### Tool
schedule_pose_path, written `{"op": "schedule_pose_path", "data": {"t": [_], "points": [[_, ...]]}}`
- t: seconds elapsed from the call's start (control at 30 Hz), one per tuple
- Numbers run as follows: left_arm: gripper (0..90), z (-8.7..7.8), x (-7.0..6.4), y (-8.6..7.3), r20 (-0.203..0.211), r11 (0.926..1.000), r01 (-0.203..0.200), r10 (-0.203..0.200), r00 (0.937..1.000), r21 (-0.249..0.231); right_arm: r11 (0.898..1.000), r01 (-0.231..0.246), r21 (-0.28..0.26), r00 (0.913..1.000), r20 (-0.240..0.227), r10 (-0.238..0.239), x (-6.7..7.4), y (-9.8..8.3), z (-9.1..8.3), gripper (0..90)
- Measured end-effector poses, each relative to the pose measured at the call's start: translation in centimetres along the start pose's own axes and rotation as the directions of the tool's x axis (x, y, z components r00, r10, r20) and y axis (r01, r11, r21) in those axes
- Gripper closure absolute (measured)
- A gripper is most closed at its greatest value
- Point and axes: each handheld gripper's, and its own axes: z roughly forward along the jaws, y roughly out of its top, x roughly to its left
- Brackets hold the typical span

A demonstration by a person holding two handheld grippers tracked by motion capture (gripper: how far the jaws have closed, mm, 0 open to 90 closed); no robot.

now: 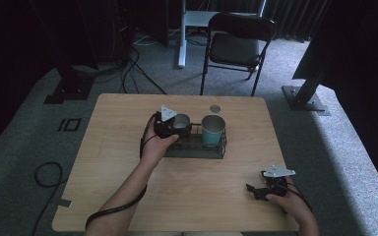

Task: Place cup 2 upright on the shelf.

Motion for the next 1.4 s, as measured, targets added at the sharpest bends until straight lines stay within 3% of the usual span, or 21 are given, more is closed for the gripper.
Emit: {"op": "schedule_pose_path", "data": {"t": [0.17, 0.27, 0.53, 0.8, 0.93, 1.13, 1.2, 1.4], "points": [[13.9, 0.8, -0.5, -0.8, -0.035, 0.9999, 0.016, -0.016, 0.9993, 0.000, 1.000, 0.000, 0.000, 1.0000, 0.000, 0.000, 0.0, 0.0, 0.0, 11.4], [13.9, 1.2, -0.8, -1.1, -0.063, 1.0000, 0.006, -0.006, 0.9980, -0.003, 1.000, 0.000, 0.000, 1.0000, 0.000, 0.000, 0.0, 0.0, 0.0, 11.4], [13.9, 2.2, -1.3, -2.1, -0.068, 0.9992, 0.012, -0.010, 0.9976, 0.037, 1.000, 0.000, 0.000, 1.0000, 0.000, 0.000, 0.0, 0.0, 0.0, 11.4], [13.9, 2.4, -1.6, -2.5, -0.088, 0.9996, -0.010, 0.012, 0.9961, 0.025, 1.000, 0.000, 0.000, 1.0000, 0.000, 0.000, 0.0, 0.0, 0.0, 11.4], [11.5, 2.3, -1.6, -2.5, -0.063, 0.9984, -0.001, 0.005, 0.9980, 0.056, 1.000, 0.000, 0.000, 1.0000, 0.000, 0.000, 0.0, 0.0, 0.0, 11.4], [8.4, 1.8, -1.7, -2.2, -0.052, 0.9985, -0.015, 0.018, 0.9985, 0.053, 1.000, 0.000, 0.000, 1.0000, 0.000, 0.000, 0.0, 0.0, 0.0, 11.4], [1.5, 1.6, -1.6, -2.1, -0.032, 0.9977, -0.027, 0.029, 0.9991, 0.061, 1.000, 0.000, 0.000, 1.0000, 0.000, 0.000, 0.0, 0.0, 0.0, 11.4], [1.5, 0.6, -1.7, -1.8, -0.014, 0.9986, -0.026, 0.027, 0.9995, 0.045, 1.000, 0.000, 0.000, 1.0000, 0.000, 0.000, 0.0, 0.0, 0.0, 11.4]]}}
